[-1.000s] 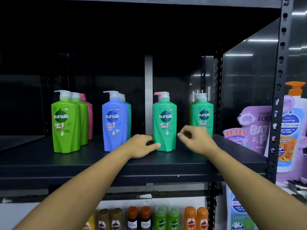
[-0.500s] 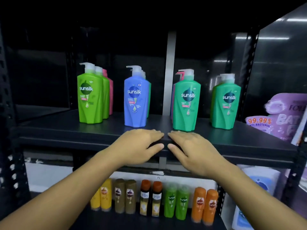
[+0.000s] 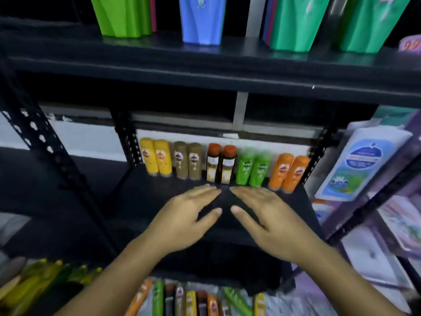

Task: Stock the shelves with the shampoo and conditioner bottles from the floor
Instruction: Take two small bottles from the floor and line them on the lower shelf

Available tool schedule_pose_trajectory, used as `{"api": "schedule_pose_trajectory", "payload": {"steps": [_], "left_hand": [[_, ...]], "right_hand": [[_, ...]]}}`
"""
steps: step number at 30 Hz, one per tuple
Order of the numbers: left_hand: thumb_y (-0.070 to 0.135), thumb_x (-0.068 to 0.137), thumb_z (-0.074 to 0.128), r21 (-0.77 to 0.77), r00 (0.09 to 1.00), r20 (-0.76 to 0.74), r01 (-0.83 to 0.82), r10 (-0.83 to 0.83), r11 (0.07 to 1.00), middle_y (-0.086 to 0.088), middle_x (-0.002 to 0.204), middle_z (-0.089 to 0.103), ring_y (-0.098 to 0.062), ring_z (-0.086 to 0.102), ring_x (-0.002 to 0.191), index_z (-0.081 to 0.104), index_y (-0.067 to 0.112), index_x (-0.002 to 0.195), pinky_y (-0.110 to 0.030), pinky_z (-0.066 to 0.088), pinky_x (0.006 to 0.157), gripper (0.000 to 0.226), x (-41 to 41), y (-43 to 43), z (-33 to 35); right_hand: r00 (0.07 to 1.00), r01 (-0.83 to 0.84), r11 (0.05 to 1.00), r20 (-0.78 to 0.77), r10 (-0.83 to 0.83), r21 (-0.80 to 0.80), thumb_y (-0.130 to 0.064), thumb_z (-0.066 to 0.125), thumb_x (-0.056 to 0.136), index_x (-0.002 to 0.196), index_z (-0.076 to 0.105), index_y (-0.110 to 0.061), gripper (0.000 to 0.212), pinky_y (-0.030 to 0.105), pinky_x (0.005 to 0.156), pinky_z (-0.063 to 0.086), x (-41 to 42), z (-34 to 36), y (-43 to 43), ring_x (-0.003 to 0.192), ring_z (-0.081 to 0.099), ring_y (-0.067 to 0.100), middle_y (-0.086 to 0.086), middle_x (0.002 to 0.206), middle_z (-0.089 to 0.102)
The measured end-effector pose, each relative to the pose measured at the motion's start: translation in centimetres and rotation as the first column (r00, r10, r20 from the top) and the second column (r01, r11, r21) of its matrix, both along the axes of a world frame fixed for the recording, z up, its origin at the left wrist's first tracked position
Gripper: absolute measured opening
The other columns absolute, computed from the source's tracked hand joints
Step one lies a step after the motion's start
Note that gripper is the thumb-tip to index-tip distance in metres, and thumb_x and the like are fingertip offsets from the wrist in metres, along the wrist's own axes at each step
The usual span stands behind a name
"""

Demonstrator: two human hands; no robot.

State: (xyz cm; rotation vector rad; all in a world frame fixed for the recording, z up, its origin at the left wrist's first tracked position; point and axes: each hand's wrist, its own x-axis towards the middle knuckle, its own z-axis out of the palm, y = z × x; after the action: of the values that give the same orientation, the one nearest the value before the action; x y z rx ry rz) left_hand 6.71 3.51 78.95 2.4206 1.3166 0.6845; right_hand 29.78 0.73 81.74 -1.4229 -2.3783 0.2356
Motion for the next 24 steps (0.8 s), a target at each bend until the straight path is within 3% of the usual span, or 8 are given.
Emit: {"api": "schedule_pose_trajectory", "payload": {"steps": [2, 5, 7, 10, 13, 15, 19, 24], "left_hand": [[0.050, 0.101, 0.052, -0.188, 0.999, 0.004, -0.034, 0.035, 0.982, 0.018, 0.157, 0.037, 0.001, 0.032, 0.146, 0.043, 0.030, 0.154, -0.021, 0.033, 0.118, 0.057, -0.4, -1.6, -5.3], [0.044, 0.101, 0.058, -0.381, 0.998, -0.015, -0.068, 0.067, 0.922, 0.011, 0.150, 0.050, -0.008, 0.049, 0.137, 0.053, 0.024, 0.148, -0.010, 0.030, 0.110, 0.051, -1.1, -4.0, -12.3], [0.046, 0.101, 0.056, -0.498, 0.992, -0.097, -0.116, 0.077, 0.860, 0.010, 0.150, 0.051, -0.010, 0.052, 0.133, 0.052, 0.023, 0.148, -0.009, 0.033, 0.105, 0.053, -1.7, -5.7, -16.2], [0.049, 0.100, 0.053, -0.633, 0.985, -0.165, -0.151, 0.058, 0.760, 0.007, 0.137, 0.061, -0.017, 0.058, 0.125, 0.058, 0.026, 0.139, -0.025, 0.045, 0.098, 0.046, -2.4, -7.8, -20.6], [0.044, 0.101, 0.054, -0.713, 0.972, -0.228, -0.206, 0.056, 0.671, -0.001, 0.123, 0.064, -0.020, 0.060, 0.112, 0.060, 0.020, 0.131, -0.026, 0.040, 0.081, 0.039, -3.0, -9.3, -23.3], [0.045, 0.101, 0.055, -0.743, 0.964, -0.259, -0.236, 0.056, 0.626, -0.005, 0.132, 0.060, -0.022, 0.057, 0.122, 0.056, 0.016, 0.138, -0.027, 0.042, 0.090, 0.047, -3.7, -9.9, -24.6], [0.050, 0.101, 0.051, -0.767, 0.946, -0.318, -0.296, 0.063, 0.569, -0.004, 0.156, 0.044, -0.023, 0.040, 0.144, 0.040, 0.018, 0.155, -0.036, 0.036, 0.114, 0.063, -5.9, -10.5, -25.9], [0.047, 0.102, 0.051, -0.744, 0.943, -0.325, -0.302, 0.073, 0.596, -0.002, 0.157, 0.042, -0.022, 0.038, 0.145, 0.041, 0.020, 0.153, -0.032, 0.035, 0.114, 0.059, -9.9, -9.6, -26.3]], "right_hand": [[1.000, 0.015, 0.987, 0.029, -0.011, -0.158, -0.060, 0.028, 0.104, 0.154, 0.039, -0.030, 0.060, 0.030, 0.123, 0.019, -0.6, -4.7, -1.3, 0.144, 0.033, 0.002, -0.014, 0.155, 0.043], [0.997, 0.034, 0.924, 0.083, -0.002, -0.380, -0.075, 0.007, 0.093, 0.152, 0.041, -0.032, 0.081, 0.040, 0.120, 0.023, -1.5, -12.0, -3.4, 0.143, 0.036, 0.006, -0.014, 0.154, 0.045], [0.995, 0.052, 0.858, 0.099, -0.002, -0.511, -0.082, 0.000, 0.086, 0.148, 0.045, -0.034, 0.090, 0.042, 0.117, 0.030, -2.1, -16.6, -4.9, 0.140, 0.041, 0.009, -0.014, 0.150, 0.049], [0.996, 0.090, 0.765, 0.079, -0.052, -0.637, -0.083, 0.007, 0.087, 0.132, 0.054, -0.038, 0.080, 0.040, 0.106, 0.041, -2.7, -21.5, -7.0, 0.127, 0.054, 0.014, -0.015, 0.130, 0.062], [0.992, 0.115, 0.680, 0.113, -0.048, -0.724, -0.079, 0.014, 0.091, 0.145, 0.047, -0.034, 0.077, 0.041, 0.113, 0.035, -4.0, -23.3, -8.2, 0.137, 0.046, 0.018, -0.008, 0.147, 0.053], [0.988, 0.124, 0.645, 0.153, -0.010, -0.755, -0.066, 0.025, 0.100, 0.148, 0.045, -0.026, 0.065, 0.042, 0.114, 0.033, -4.9, -23.8, -8.6, 0.140, 0.043, 0.023, -0.001, 0.150, 0.050], [0.984, 0.131, 0.570, 0.178, 0.027, -0.811, -0.066, 0.024, 0.100, 0.141, 0.046, -0.022, 0.065, 0.044, 0.108, 0.036, -6.6, -25.2, -8.8, 0.133, 0.047, 0.028, 0.004, 0.143, 0.052], [0.982, 0.148, 0.535, 0.190, 0.024, -0.832, -0.066, 0.026, 0.100, 0.140, 0.046, -0.026, 0.060, 0.043, 0.103, 0.039, -10.3, -26.8, -8.0, 0.127, 0.050, 0.024, 0.000, 0.138, 0.054]]}}
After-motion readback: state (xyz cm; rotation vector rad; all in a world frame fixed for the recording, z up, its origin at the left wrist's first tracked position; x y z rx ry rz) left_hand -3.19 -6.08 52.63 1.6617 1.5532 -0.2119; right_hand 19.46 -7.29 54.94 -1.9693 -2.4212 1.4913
